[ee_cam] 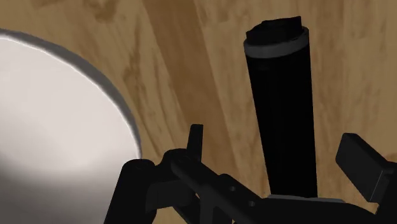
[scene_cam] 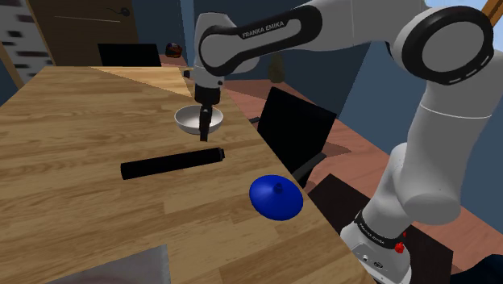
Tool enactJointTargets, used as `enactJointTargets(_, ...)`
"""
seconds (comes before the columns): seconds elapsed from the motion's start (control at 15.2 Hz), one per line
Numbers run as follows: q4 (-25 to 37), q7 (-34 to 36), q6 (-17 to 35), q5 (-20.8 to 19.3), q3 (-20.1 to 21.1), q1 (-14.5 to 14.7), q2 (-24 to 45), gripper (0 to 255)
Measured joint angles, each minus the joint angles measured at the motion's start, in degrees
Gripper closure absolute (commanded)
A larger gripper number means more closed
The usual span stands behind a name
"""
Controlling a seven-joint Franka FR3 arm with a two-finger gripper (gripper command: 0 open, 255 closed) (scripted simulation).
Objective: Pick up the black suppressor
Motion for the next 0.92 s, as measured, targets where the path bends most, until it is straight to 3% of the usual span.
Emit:
enactJointTargets(0.46,7.05,-4.61,0.15,0.74,3.51,2.82,8.25,0)
enactJointTargets(0.92,5.21,-5.67,4.35,0.94,3.76,3.08,10.75,0)
